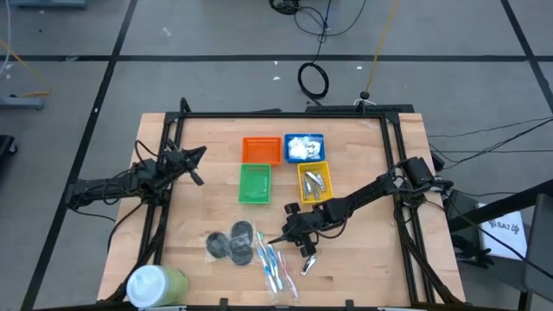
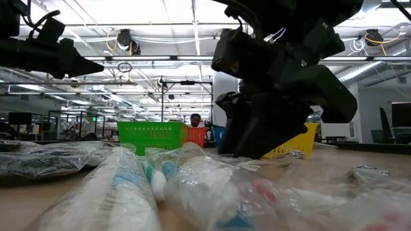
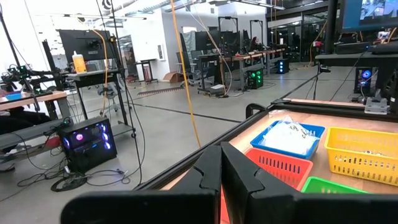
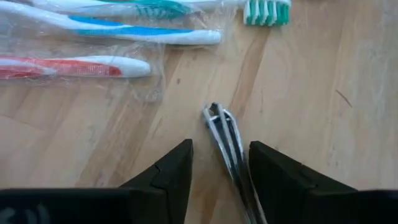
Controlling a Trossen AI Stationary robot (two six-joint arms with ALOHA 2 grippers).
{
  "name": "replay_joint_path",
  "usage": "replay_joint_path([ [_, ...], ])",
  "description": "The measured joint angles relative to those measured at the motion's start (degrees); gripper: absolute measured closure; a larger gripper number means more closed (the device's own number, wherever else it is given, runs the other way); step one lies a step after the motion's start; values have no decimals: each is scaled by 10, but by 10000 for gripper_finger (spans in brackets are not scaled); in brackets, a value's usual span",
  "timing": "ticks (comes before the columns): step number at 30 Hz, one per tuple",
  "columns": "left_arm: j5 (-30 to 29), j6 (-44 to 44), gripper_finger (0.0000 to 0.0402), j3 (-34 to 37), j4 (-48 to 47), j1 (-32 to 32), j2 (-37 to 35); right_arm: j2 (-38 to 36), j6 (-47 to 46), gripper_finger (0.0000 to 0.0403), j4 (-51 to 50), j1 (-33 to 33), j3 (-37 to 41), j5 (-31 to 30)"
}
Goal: Pick & Place Travel size toiletries
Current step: Put the silver nail cutter into the yellow bin
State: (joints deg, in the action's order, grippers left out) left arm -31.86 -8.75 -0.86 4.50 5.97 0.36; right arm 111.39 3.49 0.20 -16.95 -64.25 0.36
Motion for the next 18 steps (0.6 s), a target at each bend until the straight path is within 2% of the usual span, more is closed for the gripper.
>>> replay_joint_path([
  [13,0,0,401,0,0,0,0,-2,2,374,-2,0,0,2],
  [18,0,0,401,0,0,0,0,-9,2,379,0,0,0,7],
])
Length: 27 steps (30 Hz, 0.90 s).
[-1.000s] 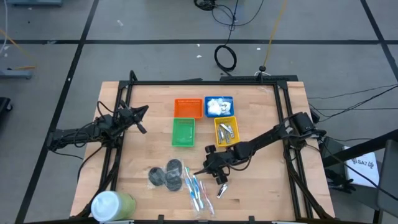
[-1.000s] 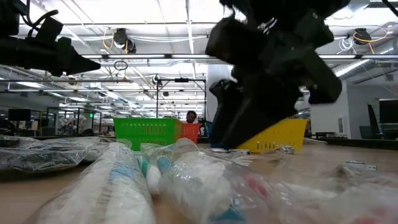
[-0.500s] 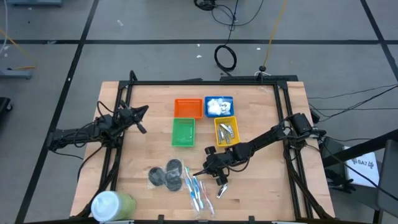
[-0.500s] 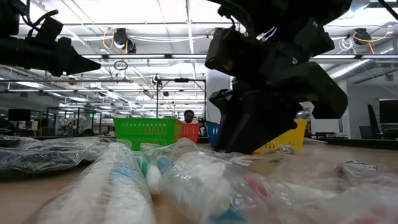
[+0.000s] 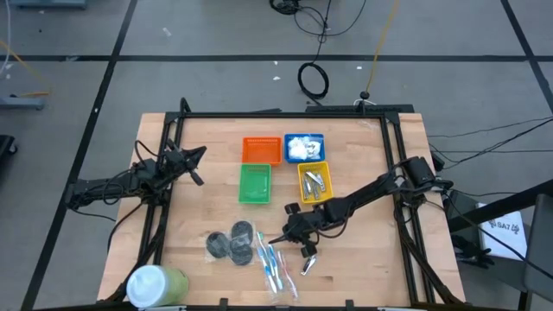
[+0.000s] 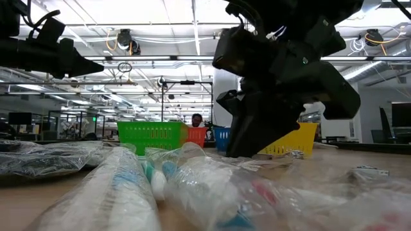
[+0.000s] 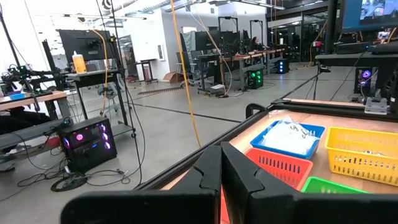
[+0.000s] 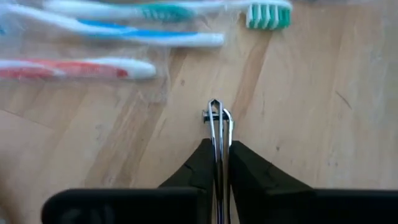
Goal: Pick & Place Travel size toiletries
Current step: Put the silver nail cutter into the yellow bin
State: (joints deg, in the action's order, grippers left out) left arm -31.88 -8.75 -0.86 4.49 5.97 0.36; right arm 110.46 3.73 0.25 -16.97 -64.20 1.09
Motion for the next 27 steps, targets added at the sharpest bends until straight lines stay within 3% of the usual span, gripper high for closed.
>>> replay_joint_path([
  [5,0,0,401,0,0,0,0,-18,0,361,1,0,0,7],
  [16,0,0,401,0,0,0,0,-100,-12,375,-40,1,0,14],
  [27,0,0,401,0,0,0,0,-213,-58,376,-214,37,0,-118],
])
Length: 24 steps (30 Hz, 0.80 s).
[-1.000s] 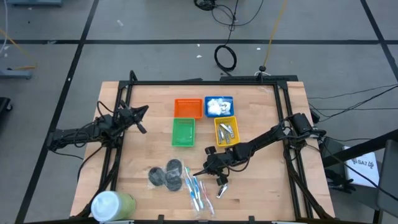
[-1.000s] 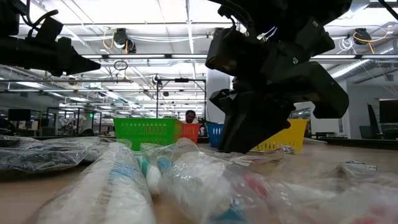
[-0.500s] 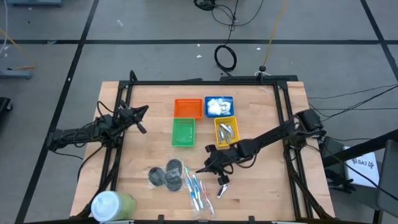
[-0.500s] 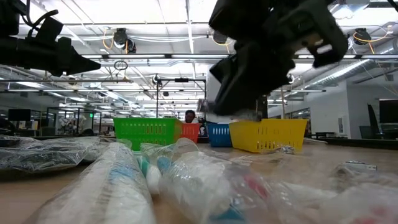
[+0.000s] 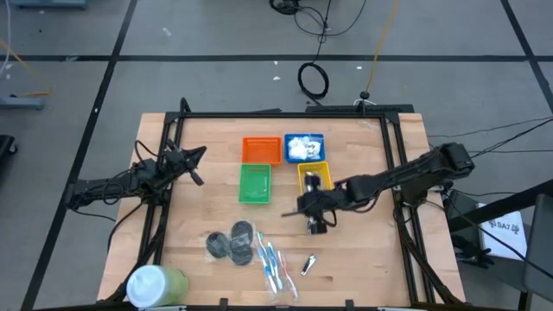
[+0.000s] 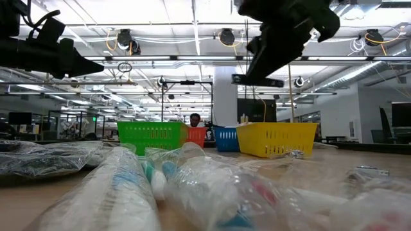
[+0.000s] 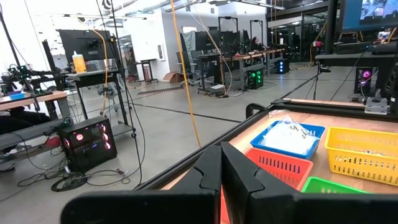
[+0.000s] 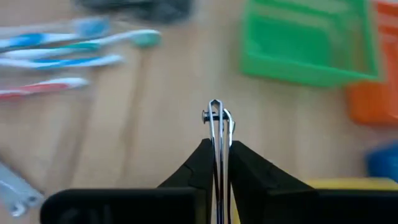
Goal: Pick & Place Travel size toiletries
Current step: Put the silver nail cutter into the yellow bin
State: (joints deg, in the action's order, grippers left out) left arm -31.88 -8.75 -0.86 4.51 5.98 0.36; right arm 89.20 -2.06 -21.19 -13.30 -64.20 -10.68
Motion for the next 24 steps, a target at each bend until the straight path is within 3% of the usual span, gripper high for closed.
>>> replay_joint_path([
  [6,0,0,401,0,0,0,0,-41,-81,372,-36,54,9,-46],
  [16,0,0,401,0,0,0,0,-52,-195,368,-41,162,57,-39],
  [24,0,0,401,0,0,0,0,-54,-228,375,-38,178,88,-10],
])
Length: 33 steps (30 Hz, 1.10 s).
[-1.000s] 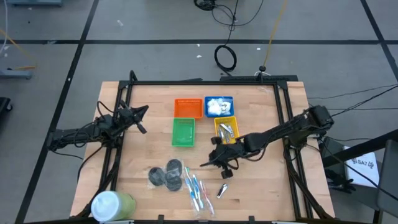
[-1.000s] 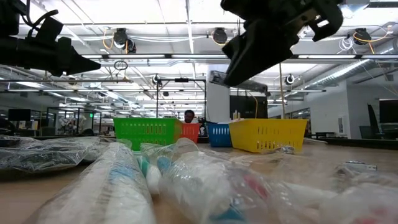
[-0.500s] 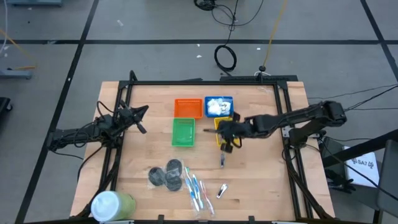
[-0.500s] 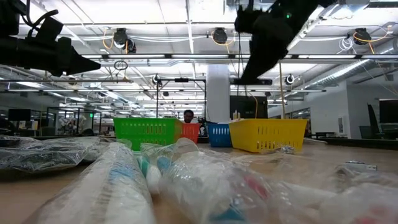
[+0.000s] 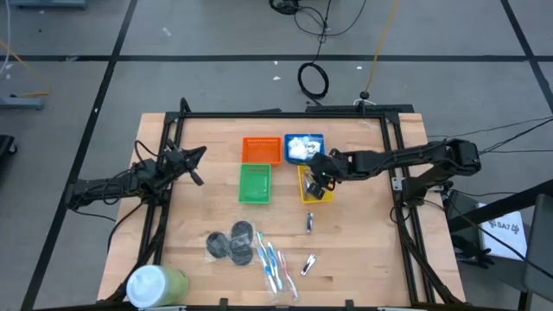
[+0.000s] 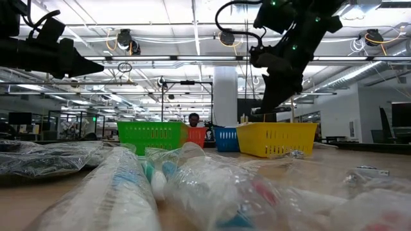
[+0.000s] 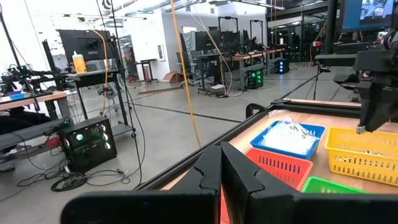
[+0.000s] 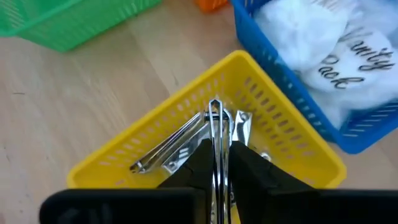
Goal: Pick & Place Travel size toiletries
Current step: Put the silver nail cutter into the yellow bin
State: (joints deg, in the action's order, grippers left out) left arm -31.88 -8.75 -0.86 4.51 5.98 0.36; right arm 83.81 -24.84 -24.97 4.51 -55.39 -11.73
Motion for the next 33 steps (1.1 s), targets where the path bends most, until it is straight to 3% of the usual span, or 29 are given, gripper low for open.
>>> replay_joint_path([
  [11,0,0,401,0,0,0,0,0,-15,340,-1,-1,9,0],
  [22,0,0,401,0,0,0,0,0,-9,253,-1,-1,9,0],
  [28,0,0,401,0,0,0,0,0,0,224,11,-3,9,2],
  [33,0,0,401,0,0,0,0,0,5,212,41,-3,9,66],
])
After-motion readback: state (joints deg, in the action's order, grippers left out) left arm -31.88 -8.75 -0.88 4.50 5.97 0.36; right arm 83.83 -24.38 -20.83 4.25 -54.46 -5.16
